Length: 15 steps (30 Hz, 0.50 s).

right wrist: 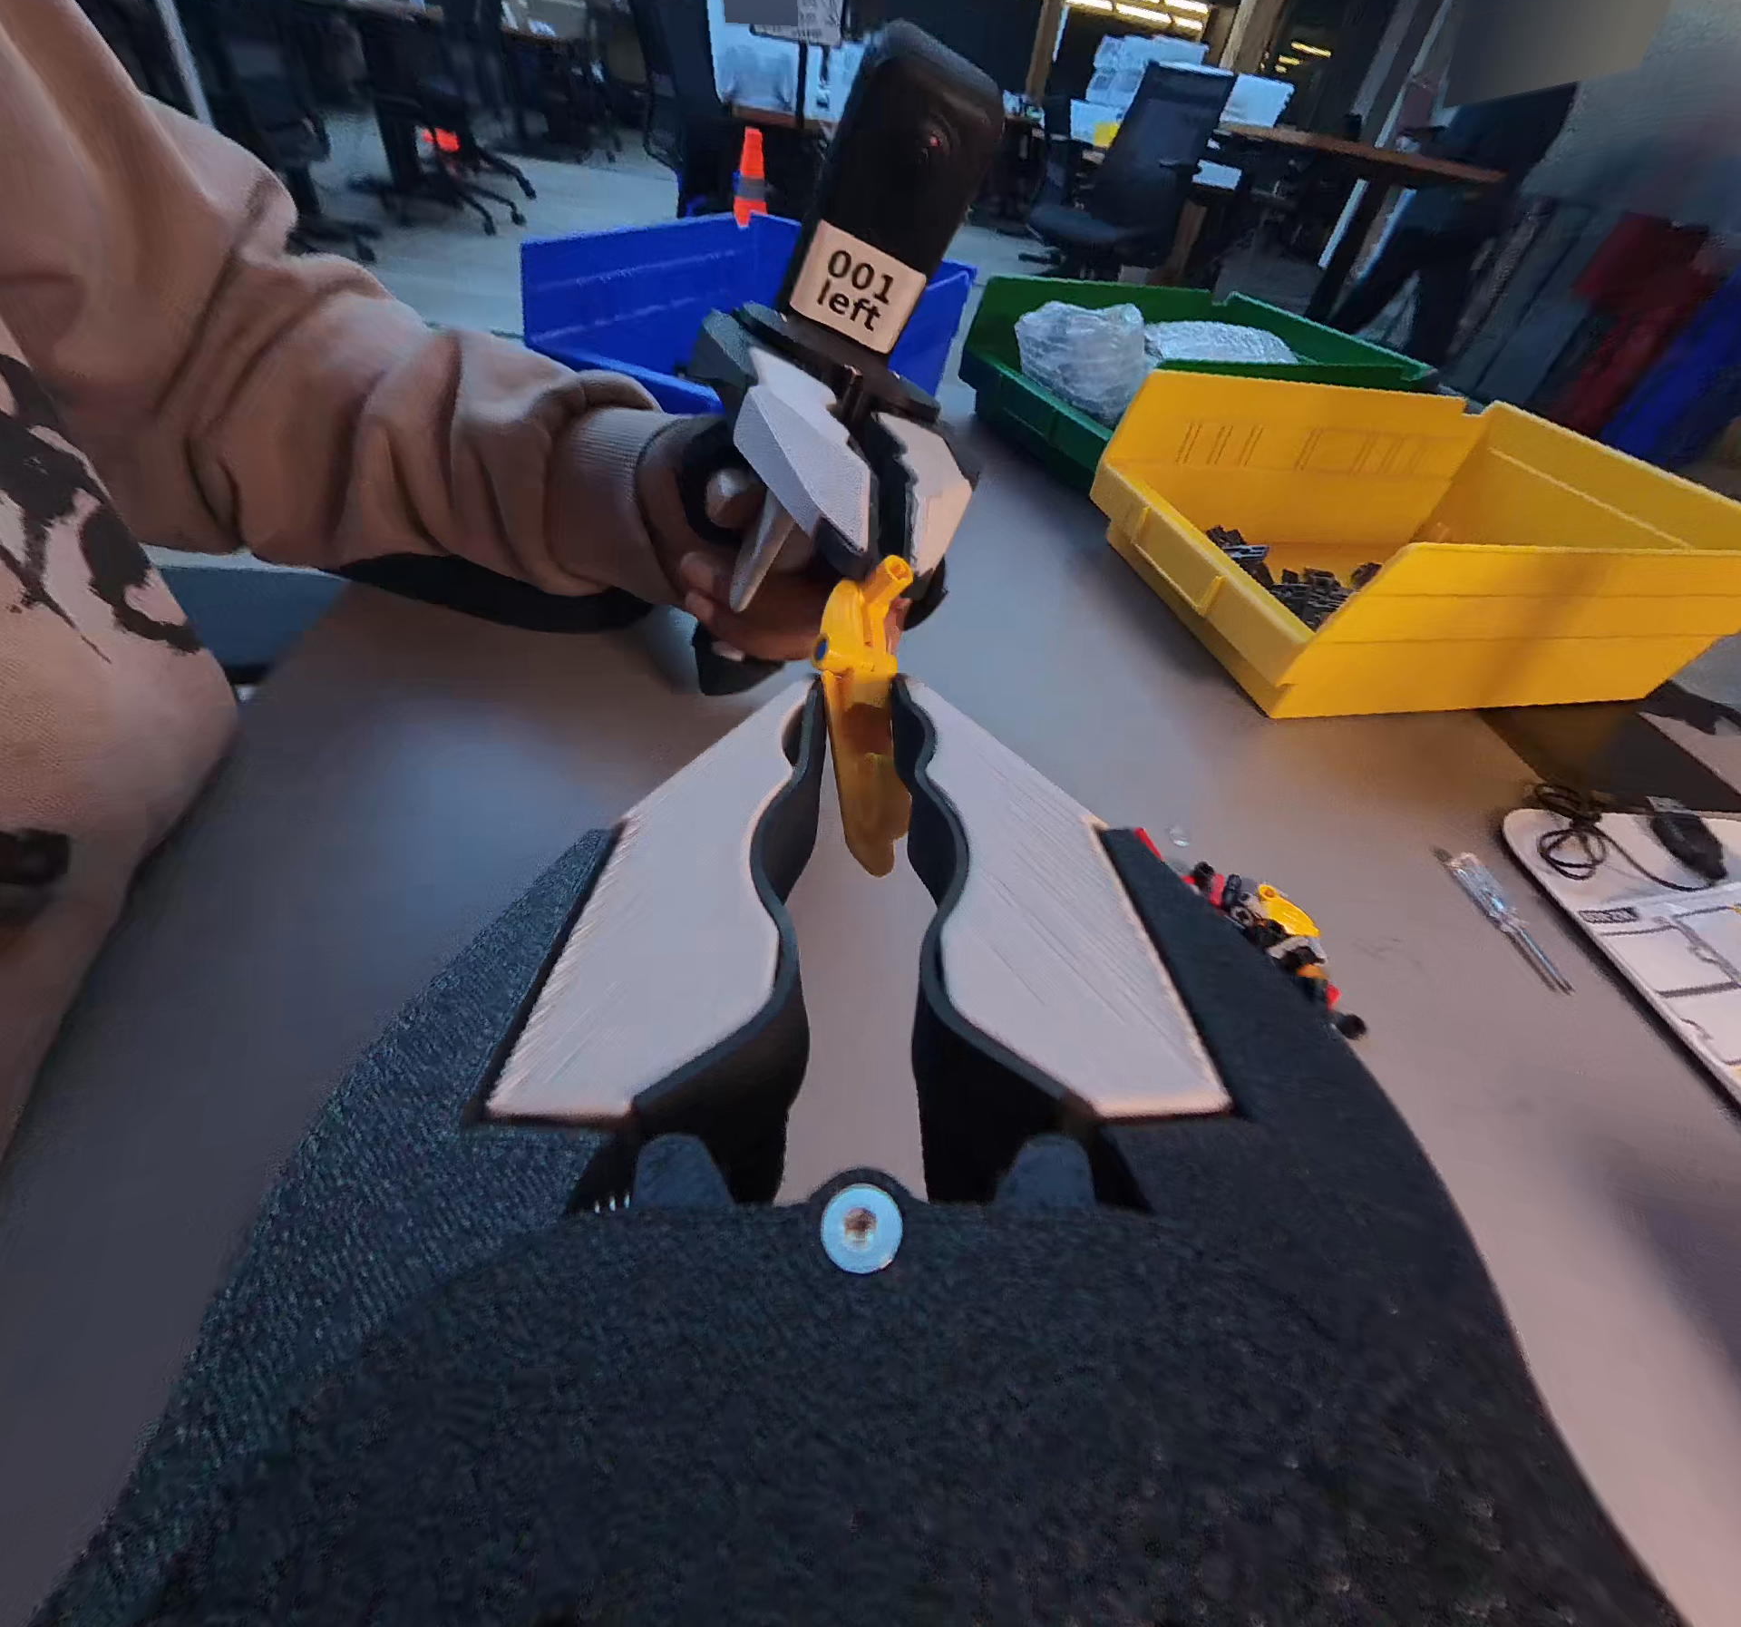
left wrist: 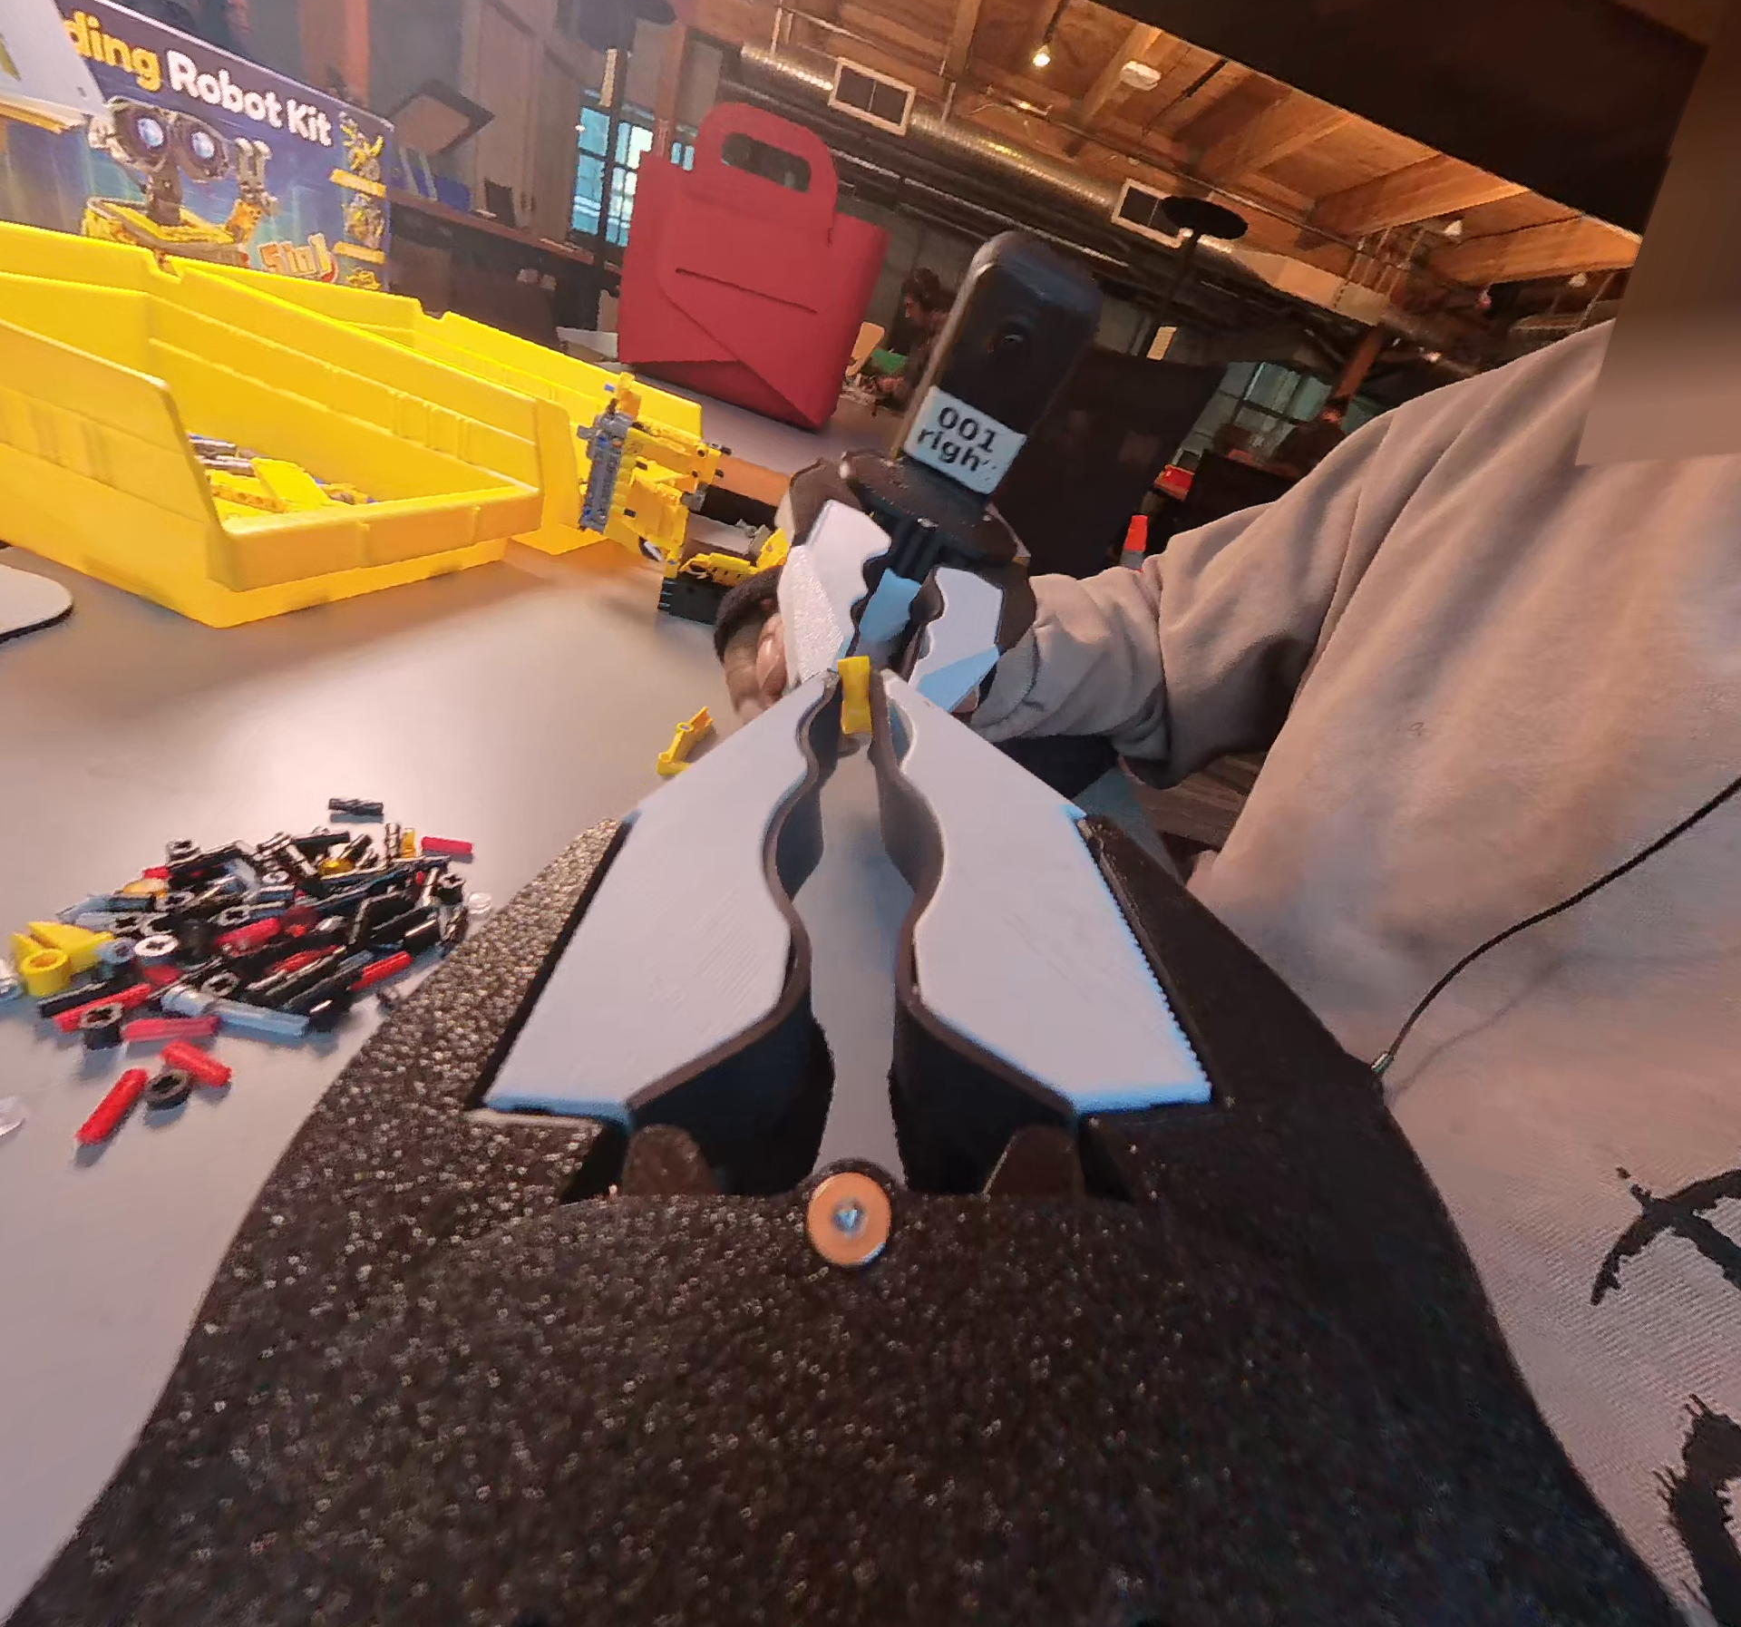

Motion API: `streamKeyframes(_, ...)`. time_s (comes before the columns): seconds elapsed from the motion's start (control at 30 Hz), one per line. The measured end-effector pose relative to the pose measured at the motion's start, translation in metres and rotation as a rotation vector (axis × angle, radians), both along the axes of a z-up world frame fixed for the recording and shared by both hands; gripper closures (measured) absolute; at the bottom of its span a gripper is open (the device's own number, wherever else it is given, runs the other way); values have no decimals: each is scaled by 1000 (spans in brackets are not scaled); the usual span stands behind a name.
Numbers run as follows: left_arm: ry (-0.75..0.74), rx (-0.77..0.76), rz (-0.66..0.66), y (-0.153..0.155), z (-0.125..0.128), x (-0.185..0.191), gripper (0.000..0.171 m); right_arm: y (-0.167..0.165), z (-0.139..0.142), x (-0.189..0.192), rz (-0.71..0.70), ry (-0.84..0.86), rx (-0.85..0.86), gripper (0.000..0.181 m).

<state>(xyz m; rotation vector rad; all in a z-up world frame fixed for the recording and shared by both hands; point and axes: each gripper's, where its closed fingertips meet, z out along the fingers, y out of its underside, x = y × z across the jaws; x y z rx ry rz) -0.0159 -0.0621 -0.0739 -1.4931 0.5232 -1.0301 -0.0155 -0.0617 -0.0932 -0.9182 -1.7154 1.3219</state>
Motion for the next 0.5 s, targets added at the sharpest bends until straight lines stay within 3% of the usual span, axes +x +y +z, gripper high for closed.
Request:
streamKeyframes(0.07,32,-3,23,2,-5,-3,166,9,-7,0,-60,-5,121,169)
streamKeyframes(0.17,75,-28,32,5,-12,0,144,16,-13,0,-127,11,339,170)
streamKeyframes(0.33,103,-54,23,5,-19,9,158,13,-15,-1,-173,85,601,170)
streamKeyframes(0.5,178,-21,15,1,-21,8,165,9,-13,0,-167,130,670,173)
